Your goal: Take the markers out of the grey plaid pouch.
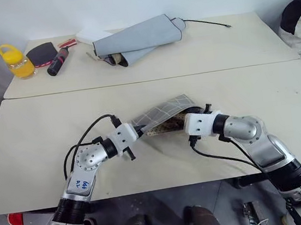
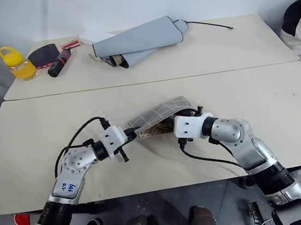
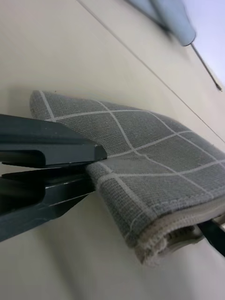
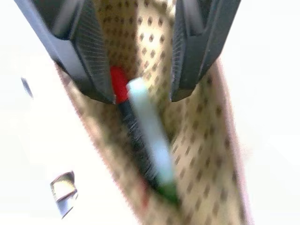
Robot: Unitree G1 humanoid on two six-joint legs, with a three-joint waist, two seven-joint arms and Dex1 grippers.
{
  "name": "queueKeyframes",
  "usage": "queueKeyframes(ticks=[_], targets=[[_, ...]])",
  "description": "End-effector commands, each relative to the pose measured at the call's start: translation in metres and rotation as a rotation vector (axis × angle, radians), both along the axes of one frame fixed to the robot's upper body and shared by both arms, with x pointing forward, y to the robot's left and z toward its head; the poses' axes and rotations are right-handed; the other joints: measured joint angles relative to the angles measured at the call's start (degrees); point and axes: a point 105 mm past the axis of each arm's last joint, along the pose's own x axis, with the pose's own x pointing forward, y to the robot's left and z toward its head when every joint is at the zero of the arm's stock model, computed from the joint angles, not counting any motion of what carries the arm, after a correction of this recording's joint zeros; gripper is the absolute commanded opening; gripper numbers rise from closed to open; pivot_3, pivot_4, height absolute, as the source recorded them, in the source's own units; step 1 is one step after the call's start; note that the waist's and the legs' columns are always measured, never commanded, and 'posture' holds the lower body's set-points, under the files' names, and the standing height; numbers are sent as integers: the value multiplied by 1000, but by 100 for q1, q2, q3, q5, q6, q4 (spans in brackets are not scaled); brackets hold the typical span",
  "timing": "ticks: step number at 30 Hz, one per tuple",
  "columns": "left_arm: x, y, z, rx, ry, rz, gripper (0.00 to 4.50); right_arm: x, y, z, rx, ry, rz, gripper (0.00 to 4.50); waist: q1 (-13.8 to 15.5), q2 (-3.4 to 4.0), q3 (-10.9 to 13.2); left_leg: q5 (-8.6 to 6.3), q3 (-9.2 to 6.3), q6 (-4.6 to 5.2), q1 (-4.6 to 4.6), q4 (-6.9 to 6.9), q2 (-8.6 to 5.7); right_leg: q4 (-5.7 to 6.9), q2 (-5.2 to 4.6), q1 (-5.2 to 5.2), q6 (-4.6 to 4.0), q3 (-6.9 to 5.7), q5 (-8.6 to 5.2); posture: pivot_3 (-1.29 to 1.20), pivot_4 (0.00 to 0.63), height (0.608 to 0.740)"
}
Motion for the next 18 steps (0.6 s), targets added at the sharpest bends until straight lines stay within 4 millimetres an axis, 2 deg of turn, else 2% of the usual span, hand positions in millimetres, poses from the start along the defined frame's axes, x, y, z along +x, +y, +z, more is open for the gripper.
queueKeyframes(ticks=[1,3,6,10,13,15,18], targets=[[-9,-18,25,-133,34,-66,0,-12,-2,18,-44,61,65,2105,2,0,0,-1,-1,1,0,1,0,0,0,1,0,0,0,0,150,740],[-10,-25,35,-221,103,-87,0,-10,-4,31,-48,84,83,2105,0,-2,1,-1,0,2,-1,1,-1,-2,-1,2,0,0,0,0,150,740],[-18,-38,37,-279,279,-156,0,-7,-11,49,-118,140,138,2105,-11,-3,2,0,0,3,-3,14,1,0,0,2,0,1,0,0,150,740],[-21,-51,40,-367,465,-195,0,-7,-29,44,-257,277,159,2105,2,-3,2,0,-3,4,0,18,1,2,1,7,0,0,0,0,150,740],[-23,-55,41,-436,608,-202,0,-10,-36,44,-295,363,175,2105,2,-5,3,-3,-3,8,-2,18,-1,-1,-1,7,0,1,0,0,150,740],[-25,-57,43,-457,643,-214,0,-10,-39,44,-317,401,167,2105,0,-5,3,-2,-3,7,-6,18,0,-1,0,4,0,0,0,0,150,740],[-22,-58,40,-476,672,-194,0,0,-42,31,-377,400,143,2105,-10,-5,3,-2,-2,6,-4,20,0,0,1,5,0,1,0,0,150,740]])
